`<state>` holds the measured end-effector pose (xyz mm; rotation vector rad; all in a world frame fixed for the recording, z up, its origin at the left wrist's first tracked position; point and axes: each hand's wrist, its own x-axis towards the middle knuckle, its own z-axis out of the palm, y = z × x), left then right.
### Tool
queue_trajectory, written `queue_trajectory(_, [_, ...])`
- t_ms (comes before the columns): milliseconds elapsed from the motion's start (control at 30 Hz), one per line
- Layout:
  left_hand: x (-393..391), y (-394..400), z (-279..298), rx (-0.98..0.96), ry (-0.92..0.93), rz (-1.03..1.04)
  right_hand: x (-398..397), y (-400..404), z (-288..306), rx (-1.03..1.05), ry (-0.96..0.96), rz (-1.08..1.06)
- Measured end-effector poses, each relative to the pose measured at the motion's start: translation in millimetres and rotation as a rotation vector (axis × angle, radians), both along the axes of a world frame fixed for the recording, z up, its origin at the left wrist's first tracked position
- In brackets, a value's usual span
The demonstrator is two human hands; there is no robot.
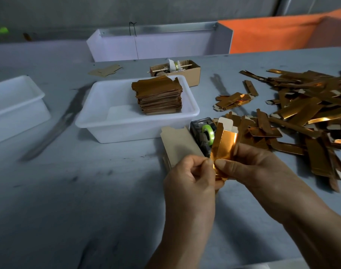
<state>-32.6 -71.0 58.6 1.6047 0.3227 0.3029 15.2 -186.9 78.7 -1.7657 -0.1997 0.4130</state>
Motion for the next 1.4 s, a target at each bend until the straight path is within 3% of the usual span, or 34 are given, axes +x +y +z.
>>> queue_trajectory(133, [3,5,1,-0.079,-0.005,0.001,1,-6,2,0.086,0.064,0.037])
queue_trajectory(267, [2,3,0,0.042,-0.042,0.026,-1,-2,-1,0.096,-0.005,0.026])
queue_trajectory(433, [2,7,3,-0.197,0.025,0.031,-1,1,-5,0.087,0.016,-0.013])
queue_trajectory(500, [2,8,2,-0.194,0.023,0.025,-1,2,-6,0.092,-0.005,-0.032])
queue_trajectory(667, [3,10,2,-0.059,0.080,-0.042,-5,6,-9,0.092,-0.055,-0.088])
queue_trajectory(867, [7,21,3,0.238,0.183,-0.197,1,3,-18,0.013,-0.046,-0.123])
queue_trajectory(933, [11,23,-1,0.437,0.154,-0.123,7,0,-20,0.011,-0.036,-0.146])
queue_trajectory(1000, [17,31,-7,0.665,0.123,0.085,19,-8,-17,0.014,-0.038,-0.202])
queue_trajectory(1100, [29,53,-20,0.790,0.206,0.250,50,-31,-8,-0.024,-0.067,-0.315])
queue_trajectory(1200, [46,69,-32,0.688,0.383,0.161,85,-56,-4,-0.262,-0.132,-0.483])
queue_trajectory(1300, [55,74,-39,0.336,0.455,0.050,103,-70,-9,-0.608,-0.230,-0.587])
queue_trajectory(1400, [58,79,-39,0.041,0.502,0.079,94,-60,-16,-0.638,-0.261,-0.555])
